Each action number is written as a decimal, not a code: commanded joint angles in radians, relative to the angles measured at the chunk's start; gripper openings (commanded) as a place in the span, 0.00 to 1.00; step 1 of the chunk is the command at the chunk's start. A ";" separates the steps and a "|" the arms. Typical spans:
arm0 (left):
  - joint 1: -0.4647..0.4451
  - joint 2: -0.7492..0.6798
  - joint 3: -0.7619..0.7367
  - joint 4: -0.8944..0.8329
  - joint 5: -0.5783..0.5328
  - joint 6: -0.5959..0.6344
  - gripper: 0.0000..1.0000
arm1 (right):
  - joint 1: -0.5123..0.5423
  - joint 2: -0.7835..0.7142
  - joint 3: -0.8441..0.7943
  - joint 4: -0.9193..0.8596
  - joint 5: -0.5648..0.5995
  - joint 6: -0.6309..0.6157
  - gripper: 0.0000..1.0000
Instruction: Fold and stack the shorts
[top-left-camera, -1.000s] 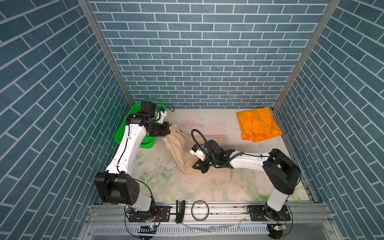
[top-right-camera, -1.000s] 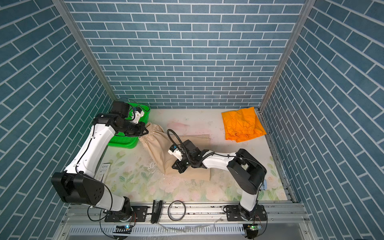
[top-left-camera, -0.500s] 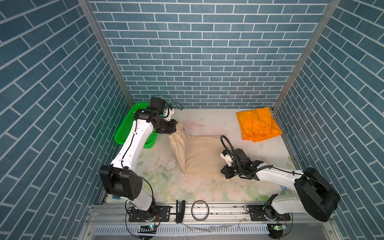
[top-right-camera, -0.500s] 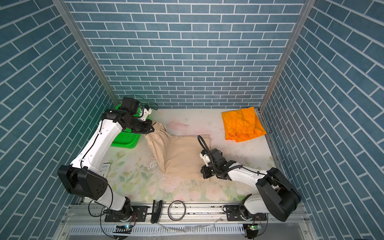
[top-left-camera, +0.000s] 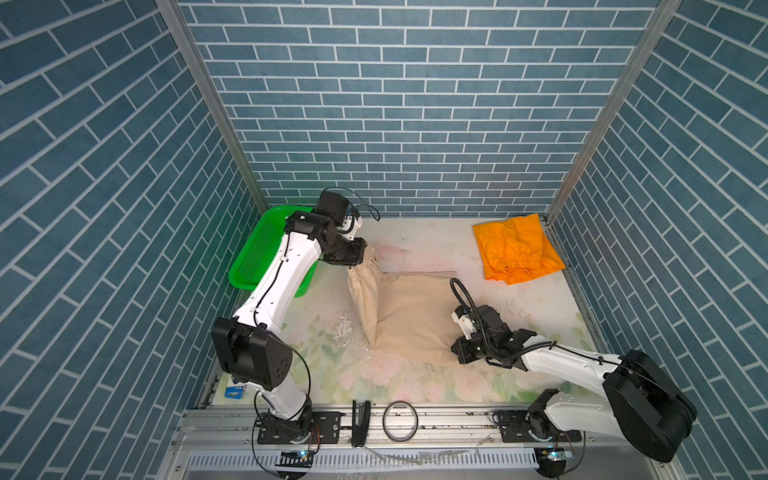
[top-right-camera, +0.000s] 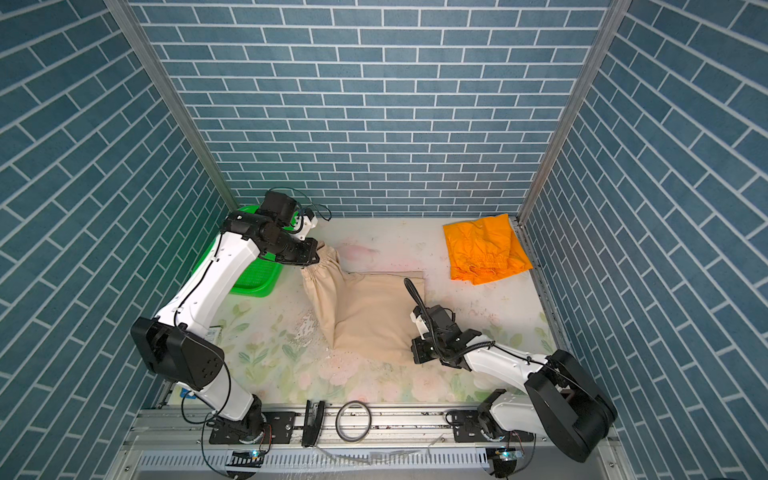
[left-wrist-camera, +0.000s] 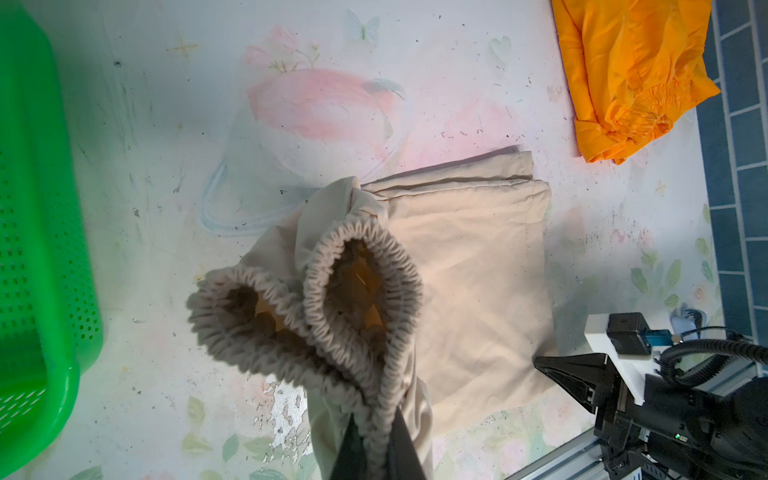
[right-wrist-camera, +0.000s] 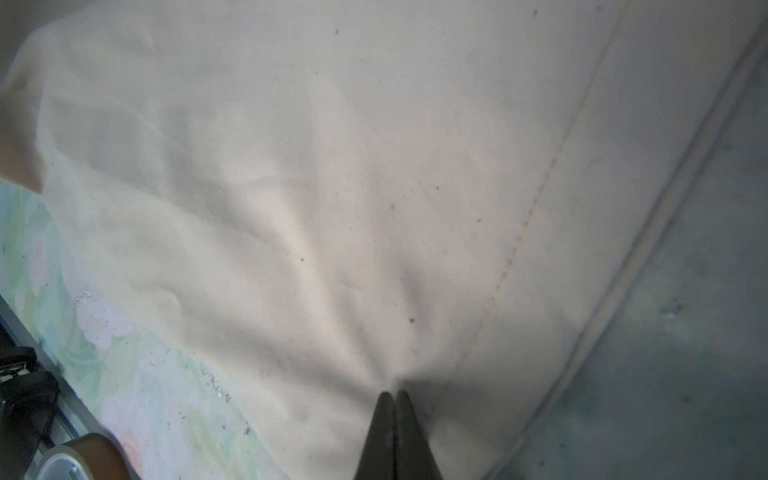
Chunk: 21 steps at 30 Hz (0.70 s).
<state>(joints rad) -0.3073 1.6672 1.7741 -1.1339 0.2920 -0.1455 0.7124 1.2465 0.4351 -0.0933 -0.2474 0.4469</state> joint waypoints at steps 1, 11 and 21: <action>-0.058 0.023 0.050 -0.033 -0.027 -0.012 0.00 | -0.002 -0.013 -0.024 -0.011 0.009 0.044 0.00; -0.232 0.149 0.132 -0.014 -0.022 -0.078 0.00 | -0.002 -0.007 -0.044 0.036 -0.007 0.050 0.00; -0.354 0.244 0.151 0.072 0.028 -0.150 0.00 | -0.002 0.007 -0.078 0.113 -0.031 0.077 0.00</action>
<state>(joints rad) -0.6338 1.9030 1.9068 -1.1118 0.2806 -0.2592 0.7120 1.2446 0.3836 0.0002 -0.2646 0.4767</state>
